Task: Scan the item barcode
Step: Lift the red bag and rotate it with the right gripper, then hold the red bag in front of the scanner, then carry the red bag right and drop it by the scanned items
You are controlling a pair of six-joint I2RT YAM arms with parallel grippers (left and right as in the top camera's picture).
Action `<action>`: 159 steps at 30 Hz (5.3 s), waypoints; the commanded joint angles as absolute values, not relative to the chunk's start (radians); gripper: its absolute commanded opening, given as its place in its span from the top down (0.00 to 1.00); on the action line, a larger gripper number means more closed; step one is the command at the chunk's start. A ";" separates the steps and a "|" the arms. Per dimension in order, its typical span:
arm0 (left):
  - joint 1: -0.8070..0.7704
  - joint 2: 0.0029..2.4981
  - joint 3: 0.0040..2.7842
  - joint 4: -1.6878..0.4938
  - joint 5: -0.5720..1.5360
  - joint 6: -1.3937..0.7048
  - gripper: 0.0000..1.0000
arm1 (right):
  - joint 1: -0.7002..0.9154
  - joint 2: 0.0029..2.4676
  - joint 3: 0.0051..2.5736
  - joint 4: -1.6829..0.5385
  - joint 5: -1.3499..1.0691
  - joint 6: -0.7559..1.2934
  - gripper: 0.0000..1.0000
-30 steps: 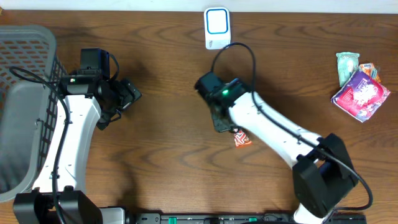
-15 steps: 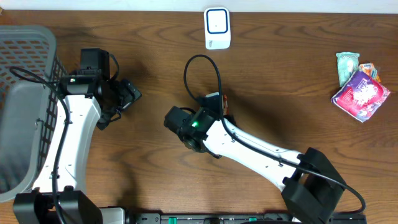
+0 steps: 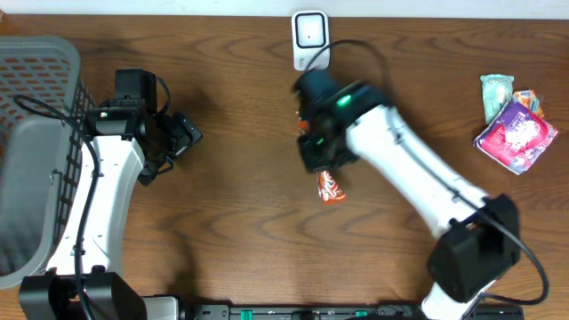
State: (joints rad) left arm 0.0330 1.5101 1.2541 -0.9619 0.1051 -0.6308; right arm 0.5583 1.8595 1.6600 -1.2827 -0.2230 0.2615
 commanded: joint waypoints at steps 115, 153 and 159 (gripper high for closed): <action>0.038 1.507 1.254 -0.964 0.095 -0.625 0.02 | 0.442 1.925 1.680 -0.733 -0.204 0.529 0.99; 0.038 1.507 1.254 -0.964 0.095 -0.625 0.02 | 0.136 2.373 2.554 -1.082 0.139 0.517 0.99; 0.038 1.507 1.254 -0.964 0.095 -0.625 0.02 | -0.047 2.350 2.551 -1.329 0.246 0.420 0.99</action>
State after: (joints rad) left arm 0.0330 1.5101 1.2541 -0.9619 0.1055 -0.6308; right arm 0.0223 2.3947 2.5275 -1.2831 0.1505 0.5049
